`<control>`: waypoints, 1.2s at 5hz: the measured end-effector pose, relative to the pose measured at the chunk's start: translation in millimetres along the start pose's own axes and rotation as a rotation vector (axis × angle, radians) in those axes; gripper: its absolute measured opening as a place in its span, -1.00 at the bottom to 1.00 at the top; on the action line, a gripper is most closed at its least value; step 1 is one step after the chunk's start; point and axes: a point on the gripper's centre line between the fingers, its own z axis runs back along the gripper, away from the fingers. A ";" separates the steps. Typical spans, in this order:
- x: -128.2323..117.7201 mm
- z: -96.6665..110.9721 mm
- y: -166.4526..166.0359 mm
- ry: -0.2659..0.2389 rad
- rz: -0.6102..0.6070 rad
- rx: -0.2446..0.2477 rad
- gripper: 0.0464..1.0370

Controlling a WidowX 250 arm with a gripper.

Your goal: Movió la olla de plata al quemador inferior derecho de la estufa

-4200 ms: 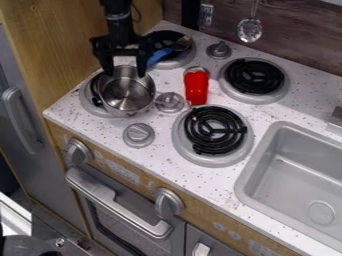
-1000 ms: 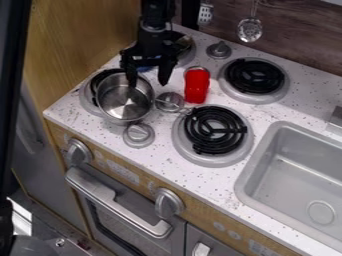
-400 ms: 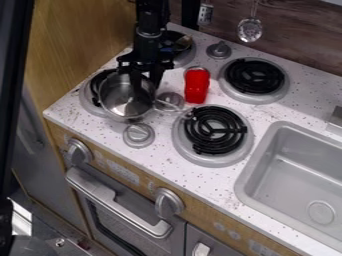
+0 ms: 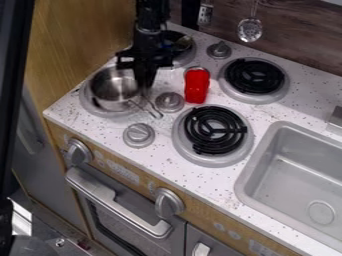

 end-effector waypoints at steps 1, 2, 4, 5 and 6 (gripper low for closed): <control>-8.2 12.4 -11.6 0.015 -0.116 -0.018 -0.95; -35.6 58.2 -26.4 -0.040 -0.253 -0.110 -0.95; -125.0 45.1 -20.9 0.013 -0.474 -0.111 -0.95; -154.5 33.7 -48.8 -0.008 -0.598 -0.121 -0.95; -172.4 18.9 -76.7 -0.023 -0.704 -0.114 -0.95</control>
